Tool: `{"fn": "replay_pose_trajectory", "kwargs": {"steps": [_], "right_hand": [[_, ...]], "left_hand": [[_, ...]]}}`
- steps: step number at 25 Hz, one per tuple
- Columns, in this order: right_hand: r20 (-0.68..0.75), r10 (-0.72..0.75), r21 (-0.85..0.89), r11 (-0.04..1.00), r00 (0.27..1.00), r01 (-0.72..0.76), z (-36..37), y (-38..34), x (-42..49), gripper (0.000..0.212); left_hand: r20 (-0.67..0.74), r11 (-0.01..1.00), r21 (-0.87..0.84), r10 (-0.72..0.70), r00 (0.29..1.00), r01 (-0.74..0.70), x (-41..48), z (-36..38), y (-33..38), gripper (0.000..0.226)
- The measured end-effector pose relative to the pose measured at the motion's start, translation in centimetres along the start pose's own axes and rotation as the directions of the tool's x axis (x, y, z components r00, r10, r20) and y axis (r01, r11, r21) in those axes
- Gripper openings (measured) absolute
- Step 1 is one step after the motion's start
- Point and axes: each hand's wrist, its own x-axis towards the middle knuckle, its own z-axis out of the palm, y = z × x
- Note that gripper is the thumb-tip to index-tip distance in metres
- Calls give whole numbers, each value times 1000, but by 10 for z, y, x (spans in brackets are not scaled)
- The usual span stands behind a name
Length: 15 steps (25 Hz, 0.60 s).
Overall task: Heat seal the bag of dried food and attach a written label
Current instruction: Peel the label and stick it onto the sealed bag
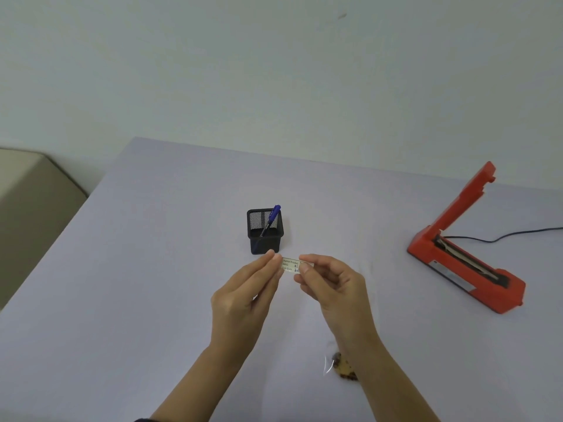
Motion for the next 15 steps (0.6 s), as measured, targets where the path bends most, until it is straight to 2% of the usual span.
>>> {"fn": "replay_pose_trajectory", "kwargs": {"steps": [10, 15], "right_hand": [[0, -10, 34, 999, 1000, 10, 3, -2, -1, 17], [7, -14, 46, 999, 1000, 14, 5, -4, -3, 17]], "left_hand": [[-95, 997, 50, 71, 993, -67, -4, 5, 0, 26], [-96, 998, 30, 65, 993, -63, -4, 4, 1, 23]]}}
